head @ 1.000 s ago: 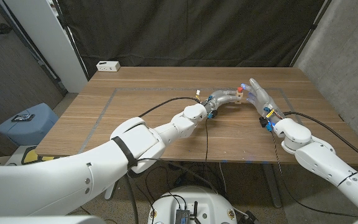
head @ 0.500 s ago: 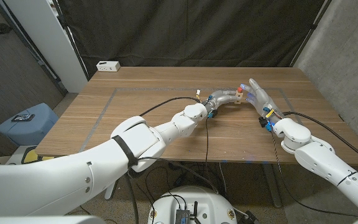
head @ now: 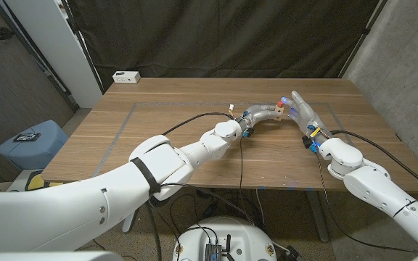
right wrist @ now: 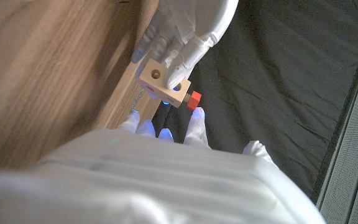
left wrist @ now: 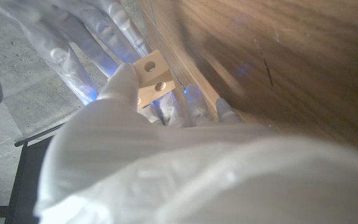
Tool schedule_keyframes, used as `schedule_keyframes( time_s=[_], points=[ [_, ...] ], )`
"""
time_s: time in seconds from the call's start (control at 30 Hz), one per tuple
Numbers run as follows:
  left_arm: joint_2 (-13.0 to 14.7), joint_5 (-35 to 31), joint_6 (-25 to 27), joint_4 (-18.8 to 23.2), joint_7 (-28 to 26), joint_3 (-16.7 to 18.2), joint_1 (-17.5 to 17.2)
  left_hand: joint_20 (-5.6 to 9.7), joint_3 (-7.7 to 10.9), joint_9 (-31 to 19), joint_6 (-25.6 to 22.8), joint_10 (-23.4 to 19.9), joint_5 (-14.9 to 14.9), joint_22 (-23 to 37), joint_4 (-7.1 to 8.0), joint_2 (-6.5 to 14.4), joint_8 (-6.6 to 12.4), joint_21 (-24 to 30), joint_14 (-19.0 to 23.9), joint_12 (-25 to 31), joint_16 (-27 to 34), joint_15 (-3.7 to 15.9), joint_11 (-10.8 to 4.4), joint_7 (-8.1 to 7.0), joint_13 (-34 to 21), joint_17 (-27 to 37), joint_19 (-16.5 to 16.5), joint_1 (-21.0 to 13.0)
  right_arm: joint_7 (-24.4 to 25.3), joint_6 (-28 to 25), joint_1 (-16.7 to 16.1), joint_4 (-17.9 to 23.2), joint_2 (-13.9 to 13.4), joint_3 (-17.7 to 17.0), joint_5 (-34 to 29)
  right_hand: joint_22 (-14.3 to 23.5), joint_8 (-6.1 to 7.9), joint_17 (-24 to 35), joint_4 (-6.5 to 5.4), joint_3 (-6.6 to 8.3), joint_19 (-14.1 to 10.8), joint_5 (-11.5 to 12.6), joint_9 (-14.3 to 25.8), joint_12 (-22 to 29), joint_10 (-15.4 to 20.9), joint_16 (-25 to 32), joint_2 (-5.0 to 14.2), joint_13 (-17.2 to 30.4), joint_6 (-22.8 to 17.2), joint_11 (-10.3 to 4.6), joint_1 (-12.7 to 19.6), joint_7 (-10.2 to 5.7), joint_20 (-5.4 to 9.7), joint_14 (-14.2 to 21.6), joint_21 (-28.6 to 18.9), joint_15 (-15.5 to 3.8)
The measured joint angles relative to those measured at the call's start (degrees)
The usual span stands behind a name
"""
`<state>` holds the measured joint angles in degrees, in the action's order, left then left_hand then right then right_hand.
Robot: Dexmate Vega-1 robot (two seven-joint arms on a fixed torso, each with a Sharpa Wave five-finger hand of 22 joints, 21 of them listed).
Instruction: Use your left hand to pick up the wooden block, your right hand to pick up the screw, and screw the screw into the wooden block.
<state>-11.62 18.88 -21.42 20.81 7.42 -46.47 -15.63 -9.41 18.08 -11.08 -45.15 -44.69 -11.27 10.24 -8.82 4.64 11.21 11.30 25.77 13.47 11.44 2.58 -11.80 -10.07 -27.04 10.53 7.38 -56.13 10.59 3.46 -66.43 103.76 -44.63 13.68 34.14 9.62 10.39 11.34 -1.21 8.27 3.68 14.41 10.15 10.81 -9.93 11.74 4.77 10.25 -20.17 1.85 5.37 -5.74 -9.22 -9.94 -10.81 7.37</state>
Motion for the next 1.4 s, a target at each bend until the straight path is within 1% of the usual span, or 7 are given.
schedule_keyframes(
  time_s=[0.17,0.53,0.77,1.07,1.13,1.33,1.4],
  points=[
    [0.1,-0.1,-0.4,0.0,0.1,0.0,-0.1,0.00,-0.24,0.0,0.0,0.0,0.0,0.0,0.23,0.0,-0.03,0.0,0.0,-0.1,0.2,0.00,0.00,0.00,-0.3,0.0,0.0,0.0,0.2,0.2,-0.1,0.0,0.1,-0.2,-0.1,0.0,0.00,0.0,0.00,0.00,0.0,0.0,0.0,0.0,0.0,0.0,0.00,0.0,0.0,0.00,0.0,0.00,0.00,0.0,0.0,0.00],
    [0.1,-0.2,-0.5,0.1,0.1,-0.1,-0.1,0.00,-0.11,0.0,0.6,0.1,0.1,0.0,0.36,0.6,-0.05,0.0,0.0,-0.5,0.2,0.00,-0.10,-0.61,-0.3,0.0,0.0,0.6,0.9,0.6,-0.3,0.0,0.4,-0.5,-0.3,0.0,0.00,0.0,0.00,0.00,0.0,0.0,0.1,0.0,0.0,0.0,0.00,0.0,-0.2,0.00,0.0,-0.23,0.00,0.0,0.0,0.00],
    [0.0,-0.3,-0.4,0.1,0.1,-0.2,0.0,0.00,-0.11,0.0,0.6,0.1,0.1,0.0,0.36,0.6,-0.22,0.0,0.0,-0.7,0.2,0.00,-0.10,-0.60,-0.3,-0.1,0.0,0.6,1.0,0.6,-0.4,-0.4,0.5,-0.7,-0.2,0.0,0.00,0.0,-0.13,0.13,0.0,0.0,0.1,0.0,0.0,0.0,0.00,0.0,0.7,0.00,0.0,-1.11,0.00,0.0,0.0,0.00],
    [0.0,-0.4,-0.4,0.1,0.1,-0.3,0.0,0.00,-0.27,0.0,0.6,0.1,0.0,0.0,0.52,0.7,-0.28,0.0,0.0,-0.9,0.2,0.00,-0.11,-1.08,-0.2,-0.1,0.0,0.7,0.4,0.5,-0.3,-0.9,0.6,-0.7,0.4,0.0,0.00,0.0,-0.13,0.13,0.0,0.0,0.1,0.0,0.0,0.0,0.00,0.0,1.0,0.00,0.0,-1.45,0.00,0.0,0.0,0.00],
    [0.0,-0.5,-0.4,0.1,0.1,-0.3,0.0,0.00,-0.35,0.0,0.7,0.1,0.0,0.0,0.59,0.8,-0.32,0.0,0.0,-0.9,0.2,0.00,-0.11,-1.33,-0.2,-0.1,0.0,0.8,0.2,0.5,-0.3,-0.9,0.6,-0.7,0.5,0.0,0.00,0.0,-0.13,0.13,0.0,0.0,0.1,0.0,0.0,0.0,0.00,0.0,1.0,0.00,0.0,-1.45,0.00,0.0,0.0,0.00],
    [0.0,-0.5,-0.6,0.1,0.1,-0.3,0.0,0.00,-0.35,0.0,0.7,0.1,0.1,0.0,0.59,1.1,-0.45,0.0,0.0,-0.8,0.2,0.00,-0.15,-1.33,-0.2,-0.1,0.0,1.1,-0.1,0.3,-0.2,-1.3,0.5,-0.7,0.7,0.0,0.00,0.0,-0.13,0.13,0.0,0.0,0.1,0.0,0.0,0.0,0.00,0.0,1.3,0.00,0.0,-1.23,0.00,0.0,0.0,0.00],
    [0.0,-0.5,-0.8,0.1,0.1,-0.4,0.0,-0.16,-0.33,0.0,0.9,0.2,0.1,0.0,0.61,1.3,-0.48,0.0,0.0,-0.6,0.2,0.00,-0.21,-1.55,-0.2,0.0,-0.2,1.9,-0.2,0.2,-0.2,-1.3,0.4,-0.6,0.8,0.0,0.00,0.0,-0.13,0.13,0.0,0.0,0.1,0.0,0.0,0.0,0.00,0.0,1.3,0.00,0.0,-1.23,0.00,0.0,0.0,0.00]
  ],
)
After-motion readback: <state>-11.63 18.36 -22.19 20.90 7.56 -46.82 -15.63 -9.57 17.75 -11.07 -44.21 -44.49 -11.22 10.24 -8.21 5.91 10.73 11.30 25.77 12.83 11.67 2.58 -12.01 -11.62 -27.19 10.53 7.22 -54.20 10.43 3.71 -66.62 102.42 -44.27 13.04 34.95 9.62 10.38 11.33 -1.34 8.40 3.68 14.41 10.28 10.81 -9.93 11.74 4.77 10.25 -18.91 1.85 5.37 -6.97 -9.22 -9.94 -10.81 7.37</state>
